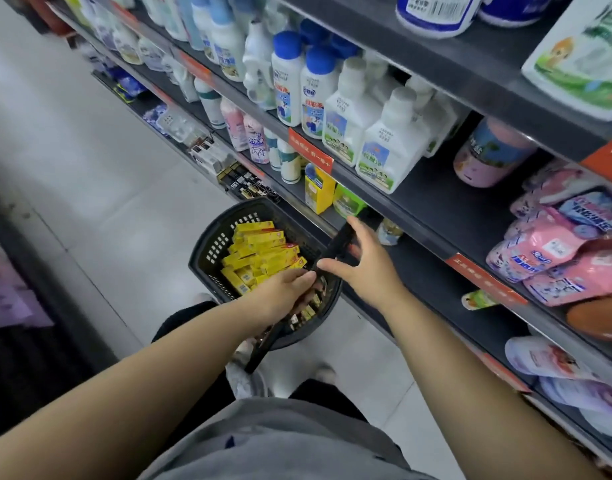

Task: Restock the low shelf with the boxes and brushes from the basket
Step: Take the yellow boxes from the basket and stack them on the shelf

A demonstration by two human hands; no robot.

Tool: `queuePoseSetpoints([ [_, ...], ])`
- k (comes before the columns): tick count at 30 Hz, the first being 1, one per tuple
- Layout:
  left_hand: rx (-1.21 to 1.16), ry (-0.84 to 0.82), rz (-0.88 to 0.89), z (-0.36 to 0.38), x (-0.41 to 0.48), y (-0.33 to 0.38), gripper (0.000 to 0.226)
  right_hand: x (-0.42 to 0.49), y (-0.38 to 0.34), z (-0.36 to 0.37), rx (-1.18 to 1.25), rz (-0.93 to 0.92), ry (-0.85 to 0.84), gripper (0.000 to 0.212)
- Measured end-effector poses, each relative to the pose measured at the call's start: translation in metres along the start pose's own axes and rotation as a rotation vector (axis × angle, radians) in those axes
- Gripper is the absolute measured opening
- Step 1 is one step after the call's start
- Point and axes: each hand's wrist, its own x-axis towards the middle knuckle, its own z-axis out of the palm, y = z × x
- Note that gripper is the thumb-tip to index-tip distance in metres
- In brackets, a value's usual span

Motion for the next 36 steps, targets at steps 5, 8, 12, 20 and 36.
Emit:
queuePoseSetpoints([
  [5, 0.193, -0.057, 0.124, -0.090, 0.019, 0.002, 0.006, 0.046, -0.028, 0.053, -0.048, -0.032, 0.122, 0.090],
  [8, 0.451, -0.029, 0.218, -0.160, 0.042, 0.008, 0.016, 0.081, -0.049, 0.109, -0.068, -0.009, 0.221, 0.086],
  [12, 0.592, 0.012, 0.182, -0.266, 0.085, -0.001, 0.021, 0.121, -0.067, 0.203, -0.082, 0.088, 0.211, 0.074],
  [20, 0.416, 0.126, 0.086, -0.378, 0.167, -0.048, 0.015, 0.168, -0.050, 0.326, -0.119, 0.314, 0.053, 0.056],
  [36, 0.804, 0.216, 0.073, -0.351, 0.324, -0.254, 0.040, 0.231, 0.222, 0.311, -0.110, 0.720, 0.265, 0.043],
])
